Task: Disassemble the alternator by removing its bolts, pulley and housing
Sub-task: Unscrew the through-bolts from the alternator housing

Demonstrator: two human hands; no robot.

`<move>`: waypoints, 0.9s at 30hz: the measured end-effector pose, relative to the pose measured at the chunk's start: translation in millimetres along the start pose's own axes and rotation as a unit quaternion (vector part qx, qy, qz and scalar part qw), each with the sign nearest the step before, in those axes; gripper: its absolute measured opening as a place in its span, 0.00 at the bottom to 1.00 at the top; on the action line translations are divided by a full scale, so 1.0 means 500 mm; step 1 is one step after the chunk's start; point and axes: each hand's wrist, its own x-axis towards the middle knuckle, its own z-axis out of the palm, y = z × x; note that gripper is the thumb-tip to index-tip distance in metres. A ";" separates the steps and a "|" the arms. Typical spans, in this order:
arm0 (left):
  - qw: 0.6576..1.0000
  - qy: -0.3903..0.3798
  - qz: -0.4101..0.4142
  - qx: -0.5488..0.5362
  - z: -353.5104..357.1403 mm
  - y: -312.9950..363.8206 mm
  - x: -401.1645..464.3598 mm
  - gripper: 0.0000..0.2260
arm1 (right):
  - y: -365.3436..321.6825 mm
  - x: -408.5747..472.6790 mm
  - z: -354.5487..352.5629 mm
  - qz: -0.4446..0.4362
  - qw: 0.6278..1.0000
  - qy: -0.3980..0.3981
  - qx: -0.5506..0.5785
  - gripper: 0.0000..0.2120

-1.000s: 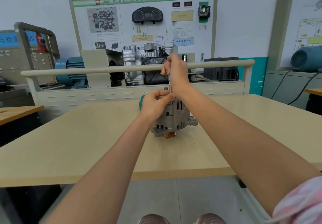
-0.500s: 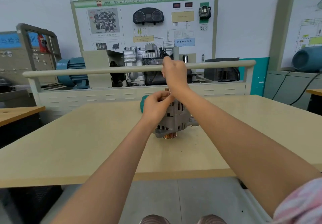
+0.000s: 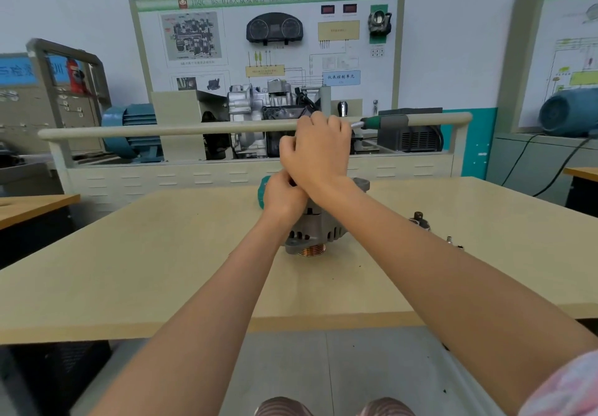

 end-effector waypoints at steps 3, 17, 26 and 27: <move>1.000 -0.005 0.029 -0.006 0.000 -0.001 -0.007 0.11 | 0.008 0.004 0.000 0.008 0.998 0.008 0.056 0.12; 0.972 -0.161 0.110 0.127 -0.034 0.015 0.028 0.14 | 0.017 0.024 -0.027 0.153 0.826 -0.067 0.538 0.17; 0.985 -0.134 0.096 0.053 -0.024 -0.003 0.029 0.10 | 0.034 0.050 -0.026 0.228 0.696 -0.098 0.674 0.23; 0.986 -0.123 0.097 0.054 -0.023 -0.003 0.027 0.11 | 0.031 0.046 -0.025 0.218 0.723 -0.094 0.649 0.23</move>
